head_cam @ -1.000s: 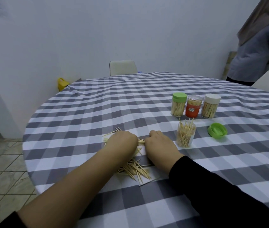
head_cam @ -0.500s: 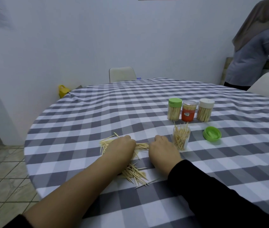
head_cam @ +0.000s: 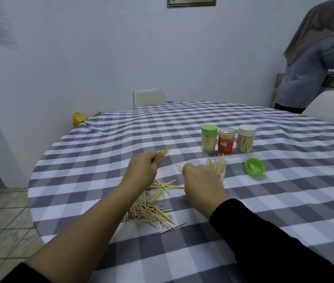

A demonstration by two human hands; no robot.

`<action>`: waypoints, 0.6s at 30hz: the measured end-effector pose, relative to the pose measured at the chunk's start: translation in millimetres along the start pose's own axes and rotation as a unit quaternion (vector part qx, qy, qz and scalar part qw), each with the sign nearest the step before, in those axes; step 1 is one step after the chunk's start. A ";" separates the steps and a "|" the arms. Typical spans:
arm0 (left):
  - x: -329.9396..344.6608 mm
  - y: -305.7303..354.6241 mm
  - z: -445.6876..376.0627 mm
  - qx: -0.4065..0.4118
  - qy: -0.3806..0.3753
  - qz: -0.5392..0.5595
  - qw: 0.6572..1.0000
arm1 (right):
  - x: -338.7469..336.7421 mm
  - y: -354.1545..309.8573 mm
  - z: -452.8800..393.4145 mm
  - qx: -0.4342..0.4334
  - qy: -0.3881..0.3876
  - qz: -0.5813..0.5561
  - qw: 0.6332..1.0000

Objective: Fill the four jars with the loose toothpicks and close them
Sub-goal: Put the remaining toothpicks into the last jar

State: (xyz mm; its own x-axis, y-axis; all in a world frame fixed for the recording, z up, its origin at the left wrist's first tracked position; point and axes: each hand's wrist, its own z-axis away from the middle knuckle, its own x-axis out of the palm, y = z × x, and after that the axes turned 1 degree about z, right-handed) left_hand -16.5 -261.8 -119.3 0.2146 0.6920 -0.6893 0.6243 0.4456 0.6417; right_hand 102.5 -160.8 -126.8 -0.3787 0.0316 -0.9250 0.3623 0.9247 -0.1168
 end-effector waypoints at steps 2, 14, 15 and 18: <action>-2.4 4.4 -3.2 -0.017 0.022 0.073 0.997 | -13.6 4.1 -4.6 0.028 0.019 -0.073 0.997; 9.6 60.3 -22.9 -0.101 0.116 0.545 0.824 | -49.7 80.1 -24.7 0.182 0.232 -0.521 0.801; 14.6 66.9 -22.2 -0.107 0.116 0.570 0.806 | -45.5 82.8 -23.6 0.188 0.243 -0.531 0.790; 34.2 84.8 -21.3 -0.124 0.095 0.619 0.770 | -30.5 87.6 -20.9 0.201 0.259 -0.538 0.776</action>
State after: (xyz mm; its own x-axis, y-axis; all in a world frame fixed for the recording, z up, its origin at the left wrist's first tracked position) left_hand 27.8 -188.2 -81.3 0.4016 0.7334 0.5484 -0.1379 -0.5435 0.8280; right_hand 128.0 -72.8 -101.3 -0.9004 -0.4327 0.0447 -0.2050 0.3315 -0.9209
